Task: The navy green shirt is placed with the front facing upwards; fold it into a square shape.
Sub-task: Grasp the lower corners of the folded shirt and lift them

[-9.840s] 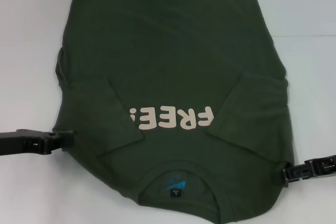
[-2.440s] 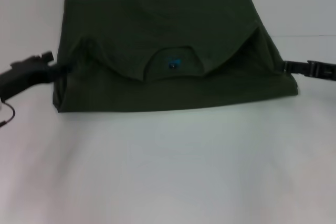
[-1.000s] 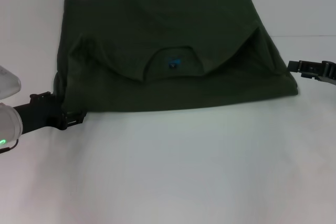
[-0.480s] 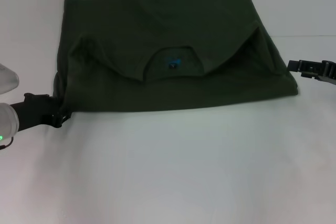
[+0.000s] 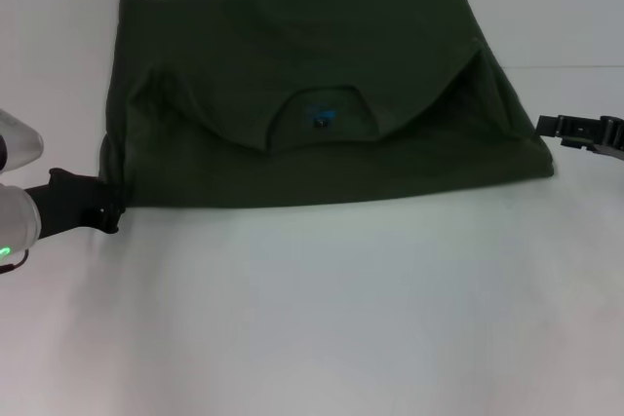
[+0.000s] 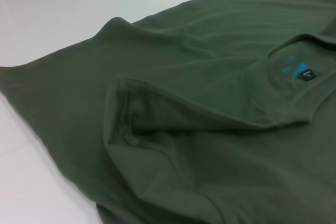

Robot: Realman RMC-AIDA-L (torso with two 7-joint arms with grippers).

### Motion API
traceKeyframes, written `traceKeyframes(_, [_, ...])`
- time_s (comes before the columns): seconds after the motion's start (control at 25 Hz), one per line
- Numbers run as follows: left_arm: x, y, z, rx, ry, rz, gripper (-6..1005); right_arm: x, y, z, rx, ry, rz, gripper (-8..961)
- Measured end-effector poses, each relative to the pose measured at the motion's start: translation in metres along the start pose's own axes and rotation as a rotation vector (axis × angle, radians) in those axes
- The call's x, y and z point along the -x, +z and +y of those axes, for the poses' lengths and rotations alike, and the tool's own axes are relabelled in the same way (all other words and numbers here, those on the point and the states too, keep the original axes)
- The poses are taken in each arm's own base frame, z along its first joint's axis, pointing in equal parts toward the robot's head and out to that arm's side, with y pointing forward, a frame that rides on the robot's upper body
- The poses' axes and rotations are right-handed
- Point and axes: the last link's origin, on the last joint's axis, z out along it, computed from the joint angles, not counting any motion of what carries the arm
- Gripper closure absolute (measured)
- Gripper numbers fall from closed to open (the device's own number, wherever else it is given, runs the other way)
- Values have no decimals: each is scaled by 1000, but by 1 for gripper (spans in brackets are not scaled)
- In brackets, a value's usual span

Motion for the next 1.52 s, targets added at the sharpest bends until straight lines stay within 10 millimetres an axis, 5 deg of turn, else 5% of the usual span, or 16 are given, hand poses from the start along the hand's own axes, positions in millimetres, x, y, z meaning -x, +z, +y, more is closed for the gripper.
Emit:
traceKeyframes(0.32, [-4,-13,-3,31,-28,23,999,0,-7,-10,-51,-7,40,280])
traceKeyframes(0.72, [3,-24,-5,37,-44,21,999,2,-5,-23,-191,-25,113,284])
traceKeyframes(1.52, [-3,-20,-4,41,-44,30,998,-3,66,-4,-315,-151,106,291])
